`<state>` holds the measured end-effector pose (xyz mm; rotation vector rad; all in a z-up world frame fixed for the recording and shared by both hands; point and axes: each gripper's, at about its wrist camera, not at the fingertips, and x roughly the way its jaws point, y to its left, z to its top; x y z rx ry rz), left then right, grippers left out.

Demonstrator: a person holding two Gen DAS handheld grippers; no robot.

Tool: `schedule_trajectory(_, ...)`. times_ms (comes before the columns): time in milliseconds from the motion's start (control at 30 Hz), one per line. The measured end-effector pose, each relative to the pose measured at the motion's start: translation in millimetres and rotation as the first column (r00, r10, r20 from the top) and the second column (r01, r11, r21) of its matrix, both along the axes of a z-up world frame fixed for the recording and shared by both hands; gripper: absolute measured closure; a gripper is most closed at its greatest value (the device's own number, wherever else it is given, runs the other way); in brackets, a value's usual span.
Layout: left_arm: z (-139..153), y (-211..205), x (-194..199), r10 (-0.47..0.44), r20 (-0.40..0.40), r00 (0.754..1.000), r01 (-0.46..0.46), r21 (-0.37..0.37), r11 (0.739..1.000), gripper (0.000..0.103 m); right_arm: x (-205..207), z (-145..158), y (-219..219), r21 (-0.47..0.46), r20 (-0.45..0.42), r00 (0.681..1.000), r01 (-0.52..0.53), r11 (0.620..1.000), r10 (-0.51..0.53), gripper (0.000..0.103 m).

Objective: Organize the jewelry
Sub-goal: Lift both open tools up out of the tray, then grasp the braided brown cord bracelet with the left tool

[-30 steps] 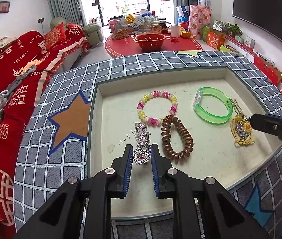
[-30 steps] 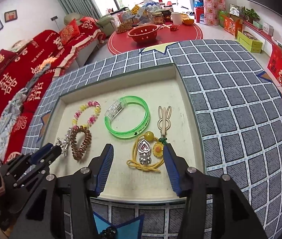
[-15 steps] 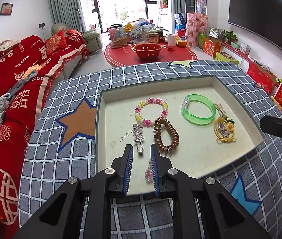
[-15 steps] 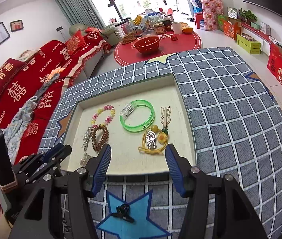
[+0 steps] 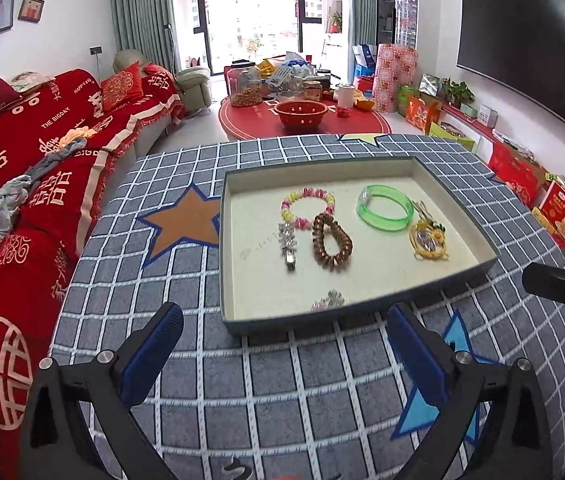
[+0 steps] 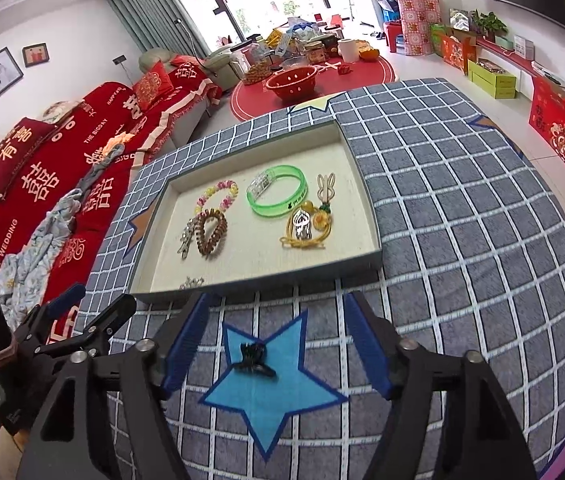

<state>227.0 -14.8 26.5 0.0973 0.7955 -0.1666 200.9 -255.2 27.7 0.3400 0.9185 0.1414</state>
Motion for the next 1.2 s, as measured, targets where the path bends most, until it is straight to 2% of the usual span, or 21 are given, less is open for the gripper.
schedule_trajectory(233,-8.0,3.4,-36.7,-0.057,-0.034,0.998,0.057,-0.002,0.998,0.000,-31.1,-5.7,1.3,0.010,0.003,1.000,0.000,1.000,0.000,0.016)
schedule_trajectory(300,-12.6,3.4,-48.9,-0.089,-0.051,0.995,0.089,-0.008,0.996,0.000,-41.3,-7.0,2.6,-0.003,0.011,1.000,0.001,1.000,-0.001,0.000)
schedule_trajectory(367,-17.1,4.0,-61.8,-0.123,-0.068,0.990,0.122,-0.015,0.992,0.000,-51.1,-7.0,4.0,-0.012,0.024,1.000,0.001,1.000,-0.001,0.000)
schedule_trajectory(500,-26.4,4.0,-92.0,-0.175,-0.093,0.980,0.173,-0.028,0.985,0.000,-64.7,-11.4,6.1,-0.020,-0.016,0.999,-0.029,0.999,0.029,0.000)
schedule_trajectory(733,-38.3,1.0,-133.1,-0.253,-0.150,0.956,0.242,-0.087,0.966,0.000,-81.9,-29.9,-2.3,-0.008,-0.072,0.997,0.005,1.000,-0.005,0.000)
schedule_trajectory(933,-46.1,-14.9,-156.0,-0.308,-0.163,0.937,0.302,-0.061,0.951,0.000,-94.4,-40.6,-4.8,-0.015,-0.097,0.995,0.010,1.000,-0.011,0.000)
schedule_trajectory(1200,-58.4,-28.9,-163.2,-0.300,-0.191,0.934,0.298,-0.041,0.954,0.000,-101.3,-47.1,-2.3,-0.035,-0.120,0.993,0.003,0.999,-0.007,0.000)
